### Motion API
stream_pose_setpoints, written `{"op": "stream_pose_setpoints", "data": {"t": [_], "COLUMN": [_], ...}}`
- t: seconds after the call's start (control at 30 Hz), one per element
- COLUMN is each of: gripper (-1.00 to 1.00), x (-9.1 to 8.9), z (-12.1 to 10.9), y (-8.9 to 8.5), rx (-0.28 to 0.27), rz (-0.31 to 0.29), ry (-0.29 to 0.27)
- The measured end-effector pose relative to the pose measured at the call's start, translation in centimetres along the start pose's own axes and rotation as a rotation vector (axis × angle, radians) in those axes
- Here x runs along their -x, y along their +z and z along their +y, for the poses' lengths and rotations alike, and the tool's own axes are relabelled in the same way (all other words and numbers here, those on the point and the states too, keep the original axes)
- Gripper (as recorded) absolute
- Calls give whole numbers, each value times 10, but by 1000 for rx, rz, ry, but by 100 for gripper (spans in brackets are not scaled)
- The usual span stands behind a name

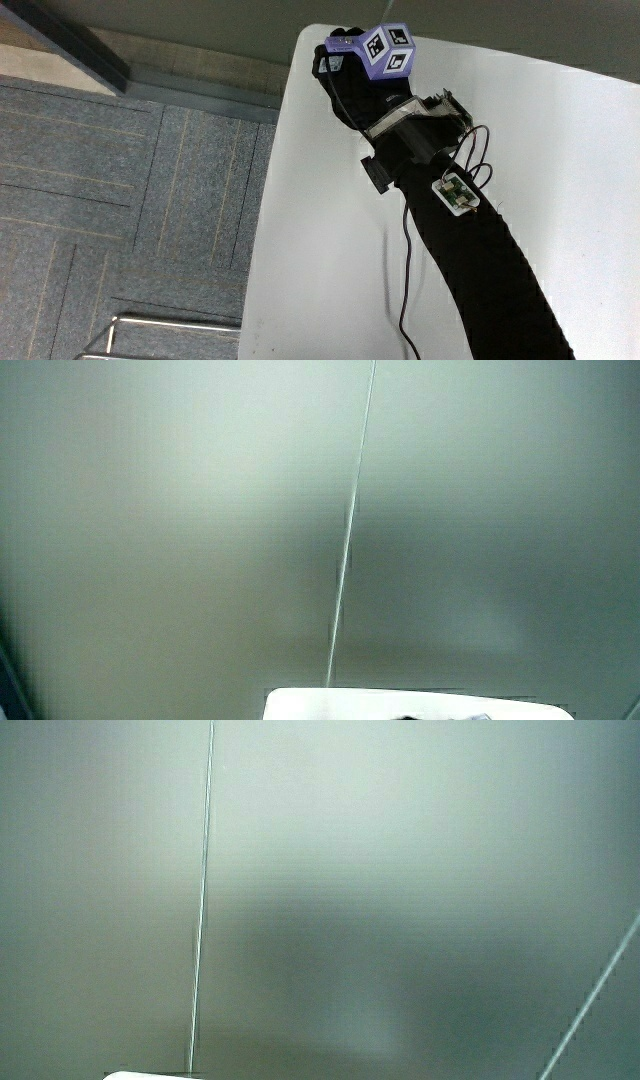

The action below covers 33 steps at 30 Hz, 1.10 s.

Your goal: Place green brick

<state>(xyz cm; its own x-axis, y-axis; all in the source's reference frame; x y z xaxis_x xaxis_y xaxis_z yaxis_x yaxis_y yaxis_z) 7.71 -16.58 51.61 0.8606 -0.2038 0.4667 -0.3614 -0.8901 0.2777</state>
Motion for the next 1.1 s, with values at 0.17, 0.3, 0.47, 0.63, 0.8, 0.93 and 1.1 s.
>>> {"op": "stream_pose_setpoints", "data": {"t": [0.17, 0.3, 0.47, 0.63, 0.8, 0.93, 1.1], "gripper": [-19, -35, -54, -73, -92, -100, -100], "x": [1, -2, 1, -4, -2, -1, -1], "z": [-1, 1, -3, -2, -5, -5, -8], "y": [0, -7, -7, -12, -13, -13, -15], "rx": [12, 37, 40, 65, 76, 64, 48], "rz": [-27, -39, -65, -70, -18, -28, -17], "ry": [15, 10, 15, -8, 2, 20, 47]}}
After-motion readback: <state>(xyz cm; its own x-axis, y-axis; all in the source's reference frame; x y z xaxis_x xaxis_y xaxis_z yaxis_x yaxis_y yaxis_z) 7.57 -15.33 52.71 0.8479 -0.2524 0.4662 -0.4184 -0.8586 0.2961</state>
